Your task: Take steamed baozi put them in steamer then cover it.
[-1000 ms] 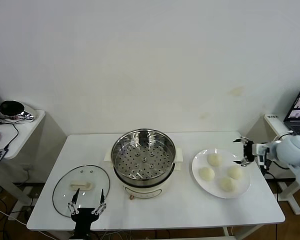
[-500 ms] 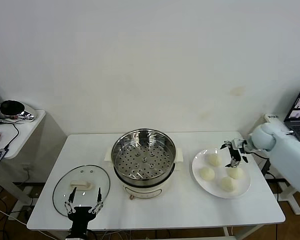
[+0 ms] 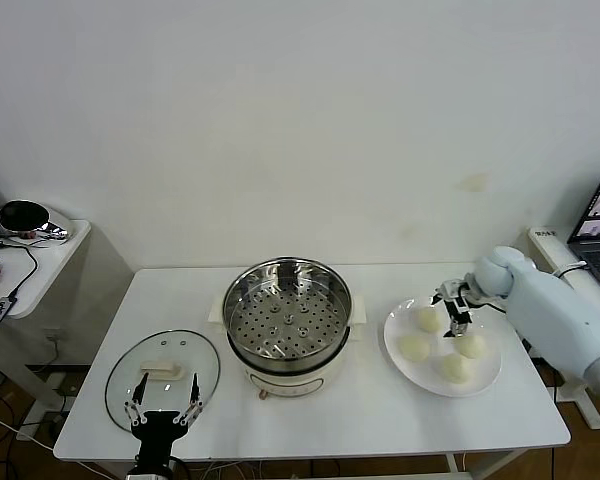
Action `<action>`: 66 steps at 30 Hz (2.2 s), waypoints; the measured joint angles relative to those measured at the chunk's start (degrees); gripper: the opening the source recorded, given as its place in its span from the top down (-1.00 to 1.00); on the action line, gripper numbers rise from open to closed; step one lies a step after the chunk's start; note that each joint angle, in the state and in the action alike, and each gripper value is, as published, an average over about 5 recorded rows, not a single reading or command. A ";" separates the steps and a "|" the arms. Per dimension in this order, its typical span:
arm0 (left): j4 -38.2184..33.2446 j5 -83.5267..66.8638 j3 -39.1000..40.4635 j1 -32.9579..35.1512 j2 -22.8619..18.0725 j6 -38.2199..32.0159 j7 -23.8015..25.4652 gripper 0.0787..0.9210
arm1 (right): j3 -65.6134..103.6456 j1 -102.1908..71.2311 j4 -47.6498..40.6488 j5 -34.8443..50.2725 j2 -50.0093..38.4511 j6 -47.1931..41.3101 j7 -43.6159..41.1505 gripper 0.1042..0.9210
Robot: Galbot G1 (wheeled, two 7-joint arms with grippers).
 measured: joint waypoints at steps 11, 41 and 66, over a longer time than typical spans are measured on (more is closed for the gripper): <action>0.44 -0.13 -0.14 -0.43 0.18 0.00 0.01 -0.77 | 1.51 0.48 -6.89 -2.75 4.67 0.83 -0.68 -0.70; 0.56 -0.60 0.03 -0.90 0.09 -0.03 -0.01 -0.77 | -3.24 7.00 0.79 3.65 -0.40 -1.00 -1.20 -0.16; 0.41 -7.50 -1.35 -1.46 -0.09 0.30 -1.06 -0.77 | -28.27 34.64 20.80 29.70 4.41 2.44 3.76 -0.20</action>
